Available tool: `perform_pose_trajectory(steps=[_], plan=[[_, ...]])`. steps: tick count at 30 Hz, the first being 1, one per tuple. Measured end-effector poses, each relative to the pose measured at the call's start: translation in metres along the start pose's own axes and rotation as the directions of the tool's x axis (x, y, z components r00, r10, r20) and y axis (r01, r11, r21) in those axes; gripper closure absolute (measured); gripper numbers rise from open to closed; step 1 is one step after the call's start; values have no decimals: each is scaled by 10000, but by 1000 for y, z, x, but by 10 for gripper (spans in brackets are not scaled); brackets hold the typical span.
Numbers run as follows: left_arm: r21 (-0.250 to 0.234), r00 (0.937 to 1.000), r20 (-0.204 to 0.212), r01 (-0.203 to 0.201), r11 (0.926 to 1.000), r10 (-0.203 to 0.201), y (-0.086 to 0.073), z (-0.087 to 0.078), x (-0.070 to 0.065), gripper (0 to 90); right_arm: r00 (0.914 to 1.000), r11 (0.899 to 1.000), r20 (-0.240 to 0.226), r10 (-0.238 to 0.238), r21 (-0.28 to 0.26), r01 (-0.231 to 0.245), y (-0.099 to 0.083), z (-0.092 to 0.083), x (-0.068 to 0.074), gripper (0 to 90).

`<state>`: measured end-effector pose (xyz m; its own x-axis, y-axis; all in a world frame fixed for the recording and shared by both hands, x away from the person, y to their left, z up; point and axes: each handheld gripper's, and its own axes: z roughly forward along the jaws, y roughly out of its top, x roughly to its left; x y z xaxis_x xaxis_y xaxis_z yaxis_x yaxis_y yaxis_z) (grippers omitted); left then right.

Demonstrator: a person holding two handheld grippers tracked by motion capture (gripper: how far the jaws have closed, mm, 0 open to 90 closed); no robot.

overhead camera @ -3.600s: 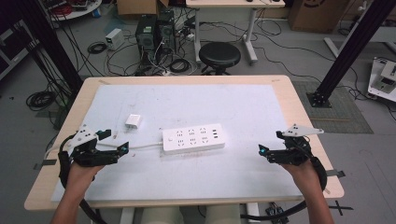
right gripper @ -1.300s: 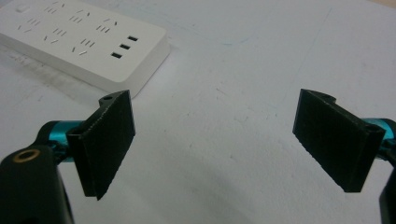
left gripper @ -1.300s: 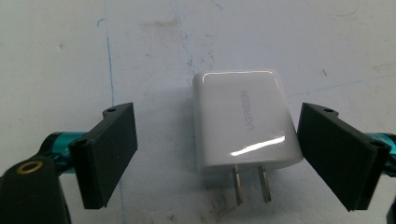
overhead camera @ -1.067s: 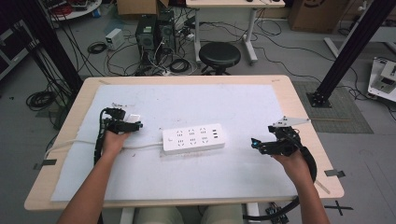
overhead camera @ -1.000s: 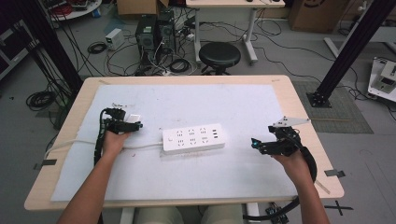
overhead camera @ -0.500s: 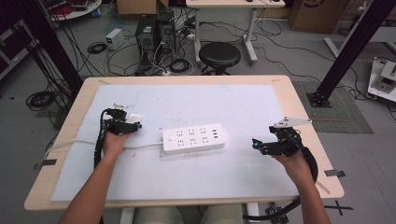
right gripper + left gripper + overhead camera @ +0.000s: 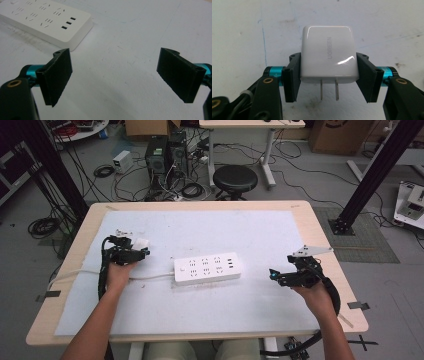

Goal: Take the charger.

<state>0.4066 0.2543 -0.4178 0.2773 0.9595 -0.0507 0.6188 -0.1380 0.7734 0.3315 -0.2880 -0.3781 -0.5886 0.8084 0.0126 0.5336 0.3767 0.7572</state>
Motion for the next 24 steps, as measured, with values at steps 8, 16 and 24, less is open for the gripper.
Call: perform_pose_trajectory(steps=[8, 16, 24], plan=[[-463, 9985, 435, -315, 9984, 336, 2, -19, -11, 426, 10000, 10000, -84, -54, -61, 53, 1, 0, 3, 132], [-1441, 9868, 1238, -862, 9858, 1044, 10, -56, -35, 427, 9999, 9999, -154, -77, -120, 75, 0, -1, 6, 132], [-1873, 9717, 1823, -1157, 9755, 1503, 15, -76, -45, 426, 9995, 9998, -271, -147, -134, 144, 2, 0, 9, 132]])
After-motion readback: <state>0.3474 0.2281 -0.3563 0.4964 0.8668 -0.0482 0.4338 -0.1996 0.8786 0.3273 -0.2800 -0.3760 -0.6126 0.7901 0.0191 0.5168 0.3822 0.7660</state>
